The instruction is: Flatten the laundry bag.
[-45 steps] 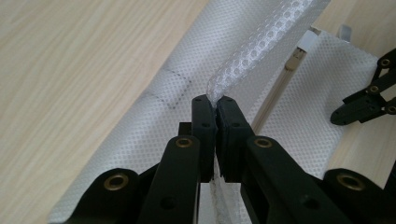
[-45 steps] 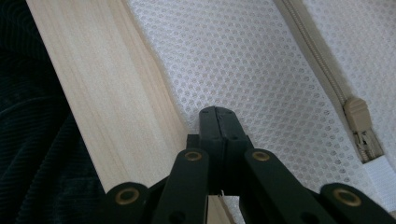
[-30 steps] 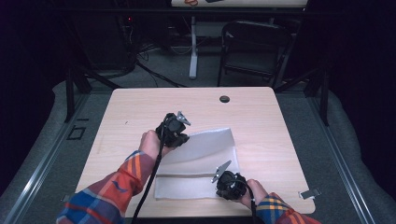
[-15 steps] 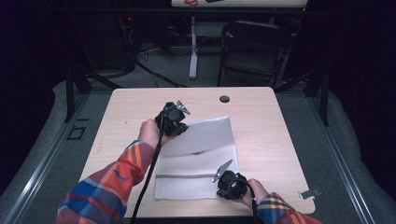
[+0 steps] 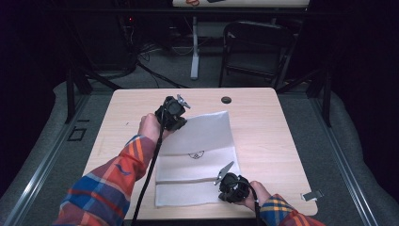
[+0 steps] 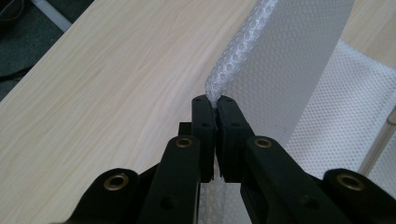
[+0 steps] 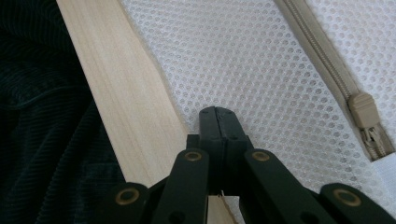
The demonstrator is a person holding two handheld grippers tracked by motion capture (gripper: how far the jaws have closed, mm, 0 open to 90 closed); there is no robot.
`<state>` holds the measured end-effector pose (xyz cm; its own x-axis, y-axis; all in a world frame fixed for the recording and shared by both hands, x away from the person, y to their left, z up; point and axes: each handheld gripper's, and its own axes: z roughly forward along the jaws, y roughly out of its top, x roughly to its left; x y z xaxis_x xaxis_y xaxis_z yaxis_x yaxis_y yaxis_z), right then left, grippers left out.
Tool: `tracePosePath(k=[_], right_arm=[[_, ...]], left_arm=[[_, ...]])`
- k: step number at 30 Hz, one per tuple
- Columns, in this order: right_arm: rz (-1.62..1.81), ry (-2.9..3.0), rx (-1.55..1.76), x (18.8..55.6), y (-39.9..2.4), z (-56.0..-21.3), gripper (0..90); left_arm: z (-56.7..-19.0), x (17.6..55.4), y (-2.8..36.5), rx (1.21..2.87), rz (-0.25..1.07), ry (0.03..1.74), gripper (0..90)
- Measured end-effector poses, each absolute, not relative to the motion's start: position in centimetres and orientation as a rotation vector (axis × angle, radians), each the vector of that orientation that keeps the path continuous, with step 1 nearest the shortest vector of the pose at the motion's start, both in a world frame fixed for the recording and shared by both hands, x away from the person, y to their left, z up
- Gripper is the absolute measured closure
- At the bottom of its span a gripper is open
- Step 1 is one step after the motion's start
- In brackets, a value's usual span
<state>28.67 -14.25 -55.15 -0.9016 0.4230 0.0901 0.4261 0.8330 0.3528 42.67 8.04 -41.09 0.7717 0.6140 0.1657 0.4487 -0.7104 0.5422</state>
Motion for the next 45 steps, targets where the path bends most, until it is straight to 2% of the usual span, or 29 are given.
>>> tracePosePath(k=[45], right_arm=[[-0.596, -2.912, -0.780, 28.2, -13.9, -55.3, 90.0]], left_arm=[[-42.1, 47.1, 4.7, 2.426, 0.621, 0.877, 86.8]])
